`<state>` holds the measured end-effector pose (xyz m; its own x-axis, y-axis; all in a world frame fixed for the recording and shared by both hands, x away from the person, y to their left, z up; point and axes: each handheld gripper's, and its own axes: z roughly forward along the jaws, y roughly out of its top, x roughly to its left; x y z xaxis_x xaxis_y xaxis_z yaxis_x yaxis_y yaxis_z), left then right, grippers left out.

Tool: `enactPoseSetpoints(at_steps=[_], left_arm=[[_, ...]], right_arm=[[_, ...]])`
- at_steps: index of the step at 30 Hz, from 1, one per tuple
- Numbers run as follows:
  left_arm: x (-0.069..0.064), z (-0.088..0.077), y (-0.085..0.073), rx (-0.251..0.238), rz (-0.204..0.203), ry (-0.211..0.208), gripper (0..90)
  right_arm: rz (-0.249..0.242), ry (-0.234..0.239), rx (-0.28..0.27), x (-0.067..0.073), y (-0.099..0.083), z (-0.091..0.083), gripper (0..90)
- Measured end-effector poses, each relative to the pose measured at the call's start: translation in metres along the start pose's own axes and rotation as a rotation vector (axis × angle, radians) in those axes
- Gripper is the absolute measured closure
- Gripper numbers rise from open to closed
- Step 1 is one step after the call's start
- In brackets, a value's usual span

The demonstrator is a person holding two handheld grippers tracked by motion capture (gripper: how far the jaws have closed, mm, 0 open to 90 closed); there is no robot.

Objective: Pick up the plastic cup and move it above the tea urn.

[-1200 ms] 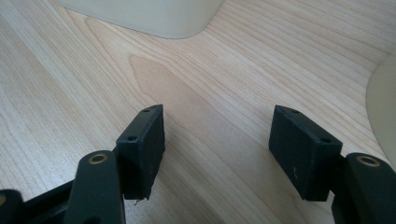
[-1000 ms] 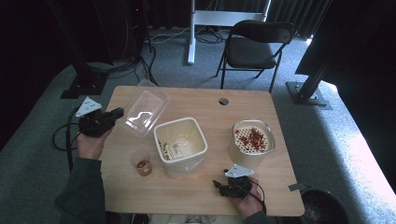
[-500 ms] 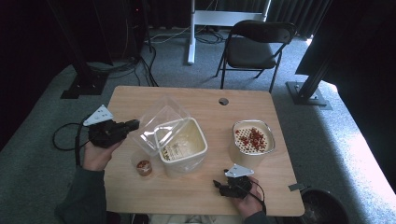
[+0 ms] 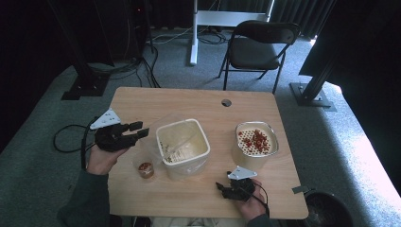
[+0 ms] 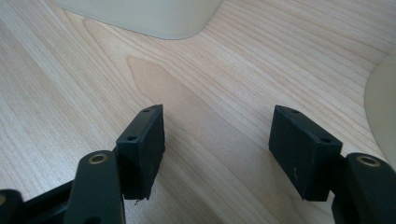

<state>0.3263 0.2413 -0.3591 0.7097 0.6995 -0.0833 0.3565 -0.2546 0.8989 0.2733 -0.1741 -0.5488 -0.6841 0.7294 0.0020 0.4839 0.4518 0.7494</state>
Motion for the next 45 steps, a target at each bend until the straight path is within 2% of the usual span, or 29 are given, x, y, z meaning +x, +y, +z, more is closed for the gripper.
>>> enactPoseSetpoints(at_steps=[5,7,10,12,13,17,21,25,30,33,37,39,45], left_arm=[[-0.001,-0.001,0.002,-0.039,0.007,-0.011,51.7],[-0.002,-0.006,0.004,-0.077,0.008,-0.018,49.1],[-0.002,-0.011,0.005,-0.109,0.007,-0.016,46.1],[-0.002,-0.011,0.005,-0.109,0.007,-0.016,45.4],[-0.001,-0.012,0.004,-0.103,0.009,0.004,43.8],[0.001,-0.008,0.0,-0.084,0.0,0.016,44.2],[0.002,-0.003,-0.008,-0.061,0.012,0.041,44.3],[0.007,0.0,-0.021,-0.029,0.011,0.087,44.3],[0.018,0.007,-0.044,0.028,0.01,0.145,45.7],[0.028,0.012,-0.062,0.066,0.004,0.172,47.7],[0.042,0.017,-0.084,0.12,-0.026,0.22,55.6],[0.047,0.019,-0.093,0.136,-0.035,0.229,60.1],[0.058,0.022,-0.12,0.173,-0.085,0.243,61.1]], right_arm=[[0.0,0.0,0.0,0.0,0.0,0.0,35.2],[0.0,0.0,0.0,0.0,0.0,0.0,35.2],[-0.001,0.0,0.0,0.0,0.0,0.0,35.2],[-0.001,0.0,0.001,0.0,0.0,0.0,35.2],[-0.001,0.0,0.001,0.0,0.0,0.0,35.2],[0.0,0.0,0.001,0.0,0.0,0.0,35.2],[0.0,0.0,0.001,0.0,0.0,0.0,35.2],[-0.001,-0.001,0.0,0.0,0.0,0.0,35.9],[-0.01,0.003,0.0,0.007,0.004,0.002,48.3],[-0.019,-0.011,0.0,0.014,0.01,0.004,53.7],[-0.067,0.001,-0.037,0.025,0.021,0.005,55.0],[-0.084,0.001,-0.04,0.029,0.025,0.006,55.0],[-0.093,0.011,-0.039,0.032,0.026,0.008,54.9]])
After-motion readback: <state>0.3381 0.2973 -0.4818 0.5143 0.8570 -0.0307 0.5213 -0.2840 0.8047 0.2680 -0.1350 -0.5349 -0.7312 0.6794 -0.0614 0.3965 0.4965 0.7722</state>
